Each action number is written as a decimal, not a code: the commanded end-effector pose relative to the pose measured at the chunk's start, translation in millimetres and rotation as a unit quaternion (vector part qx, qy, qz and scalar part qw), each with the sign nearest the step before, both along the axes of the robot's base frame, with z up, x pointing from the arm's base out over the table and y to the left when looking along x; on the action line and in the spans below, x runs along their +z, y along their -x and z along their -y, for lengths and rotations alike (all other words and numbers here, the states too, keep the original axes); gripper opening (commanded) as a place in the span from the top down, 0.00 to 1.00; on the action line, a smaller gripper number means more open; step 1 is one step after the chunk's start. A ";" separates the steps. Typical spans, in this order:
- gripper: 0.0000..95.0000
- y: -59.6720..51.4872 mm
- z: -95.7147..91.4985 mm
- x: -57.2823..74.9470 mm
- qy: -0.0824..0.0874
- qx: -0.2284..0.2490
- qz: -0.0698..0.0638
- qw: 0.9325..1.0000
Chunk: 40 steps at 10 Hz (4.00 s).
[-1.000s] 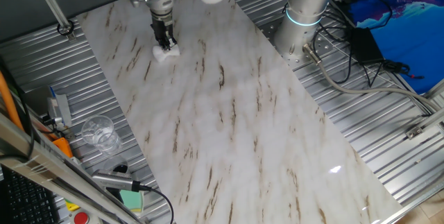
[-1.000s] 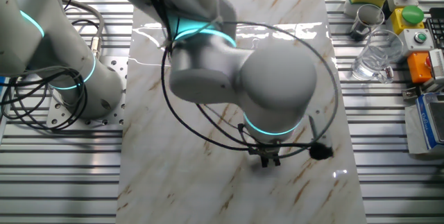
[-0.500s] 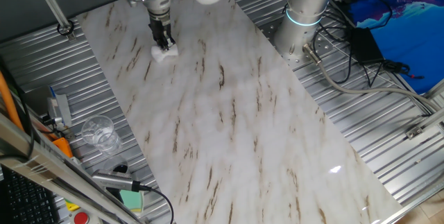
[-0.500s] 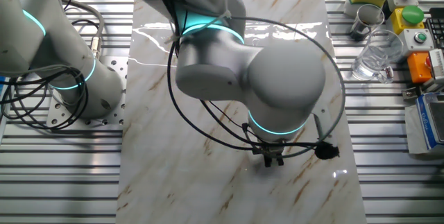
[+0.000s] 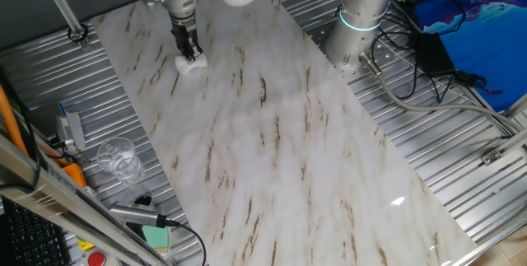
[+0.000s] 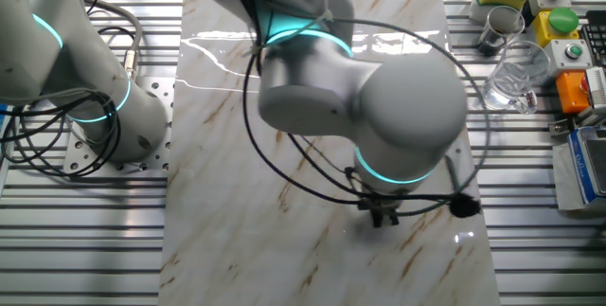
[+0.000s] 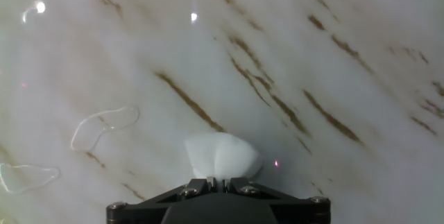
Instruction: Clean the tabletop with a sponge
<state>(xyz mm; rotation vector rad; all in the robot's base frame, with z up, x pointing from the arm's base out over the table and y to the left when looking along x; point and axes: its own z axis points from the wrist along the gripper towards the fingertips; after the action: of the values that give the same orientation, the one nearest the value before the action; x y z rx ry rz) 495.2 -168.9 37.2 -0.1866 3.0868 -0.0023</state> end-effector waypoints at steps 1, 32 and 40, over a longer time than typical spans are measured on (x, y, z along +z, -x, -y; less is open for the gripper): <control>1.00 -7.6 -0.6 2.2 0.004 0.008 -0.006 1.000; 1.00 -39.5 -26.6 11.3 0.005 0.119 -0.030 0.992; 1.00 -65.8 -58.1 -5.9 -0.001 0.102 -0.016 0.995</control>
<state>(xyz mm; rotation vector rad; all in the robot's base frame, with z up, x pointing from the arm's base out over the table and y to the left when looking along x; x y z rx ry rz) 560.7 -110.9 30.8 -0.5098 3.0805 0.0097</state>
